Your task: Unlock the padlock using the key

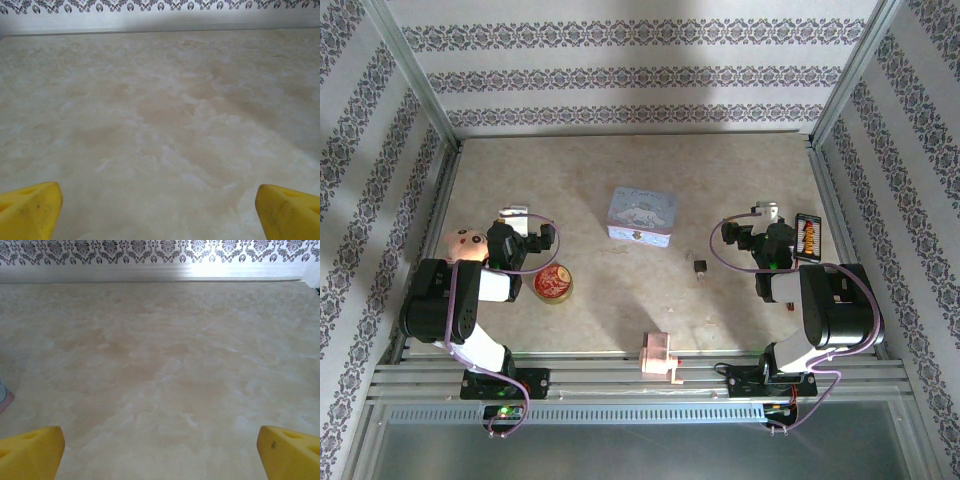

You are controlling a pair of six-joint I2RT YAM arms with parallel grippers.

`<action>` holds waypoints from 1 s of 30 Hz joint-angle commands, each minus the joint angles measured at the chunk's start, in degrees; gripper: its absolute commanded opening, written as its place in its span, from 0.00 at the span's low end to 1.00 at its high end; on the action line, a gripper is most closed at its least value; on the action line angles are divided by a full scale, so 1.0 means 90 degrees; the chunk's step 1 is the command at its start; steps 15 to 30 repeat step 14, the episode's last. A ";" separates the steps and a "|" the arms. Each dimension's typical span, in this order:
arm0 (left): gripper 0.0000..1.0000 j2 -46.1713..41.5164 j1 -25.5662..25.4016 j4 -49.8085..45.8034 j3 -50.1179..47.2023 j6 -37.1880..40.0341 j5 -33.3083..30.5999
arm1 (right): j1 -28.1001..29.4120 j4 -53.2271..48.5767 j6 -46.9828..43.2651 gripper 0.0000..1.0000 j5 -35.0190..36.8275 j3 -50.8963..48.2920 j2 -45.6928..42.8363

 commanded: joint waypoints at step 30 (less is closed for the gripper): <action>0.99 -0.0035 0.0061 -0.0112 0.0010 -0.0037 0.0045 | -0.0060 0.0063 0.0132 0.98 0.0140 0.0086 -0.0044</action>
